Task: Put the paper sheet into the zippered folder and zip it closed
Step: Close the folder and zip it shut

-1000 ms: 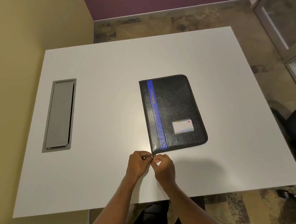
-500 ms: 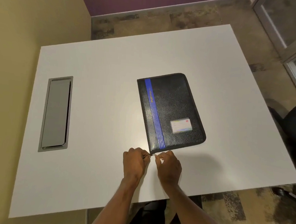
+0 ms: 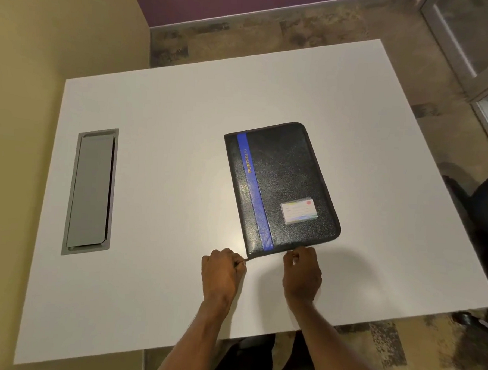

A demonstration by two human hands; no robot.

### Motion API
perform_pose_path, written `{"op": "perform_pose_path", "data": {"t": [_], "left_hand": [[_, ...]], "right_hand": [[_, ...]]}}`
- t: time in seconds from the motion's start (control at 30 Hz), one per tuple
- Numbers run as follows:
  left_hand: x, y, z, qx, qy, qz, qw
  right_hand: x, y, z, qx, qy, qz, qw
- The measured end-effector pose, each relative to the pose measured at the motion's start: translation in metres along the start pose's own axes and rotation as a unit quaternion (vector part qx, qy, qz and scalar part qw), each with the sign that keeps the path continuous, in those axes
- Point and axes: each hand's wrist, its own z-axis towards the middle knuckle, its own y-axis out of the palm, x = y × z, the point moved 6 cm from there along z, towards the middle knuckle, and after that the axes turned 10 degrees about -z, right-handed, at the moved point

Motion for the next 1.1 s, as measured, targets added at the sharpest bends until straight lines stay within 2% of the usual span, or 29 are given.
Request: {"op": "perform_pose_path", "data": {"t": [0.13, 0.23, 0.3, 0.37, 0.47, 0.6, 1.1], "left_hand": [[0.005, -0.002, 0.007, -0.005, 0.028, 0.015, 0.999], [0.034, -0.006, 0.002, 0.05, 0.142, 0.03, 0.988], [0.067, 0.007, 0.001, 0.032, 0.252, 0.063, 0.965], [0.093, 0.028, 0.007, -0.02, 0.301, 0.098, 0.948], [0.107, 0.051, 0.026, -0.078, 0.274, 0.136, 0.949], [0.105, 0.061, 0.038, -0.105, 0.255, 0.194, 0.941], [0.108, 0.059, 0.038, -0.147, 0.279, 0.262, 0.912]], "right_hand": [[0.01, -0.011, 0.008, 0.0, -0.044, -0.001, 0.999], [0.014, -0.016, 0.013, 0.003, -0.057, -0.002, 0.998], [0.013, -0.017, 0.014, 0.003, -0.059, -0.004, 0.998], [0.012, -0.016, 0.013, -0.004, -0.061, -0.007, 0.998], [0.014, -0.014, 0.014, -0.019, -0.073, -0.004, 0.997], [0.02, -0.016, 0.021, -0.028, -0.075, -0.016, 0.997], [0.076, -0.07, 0.102, -0.003, -0.067, -0.079, 0.995]]}}
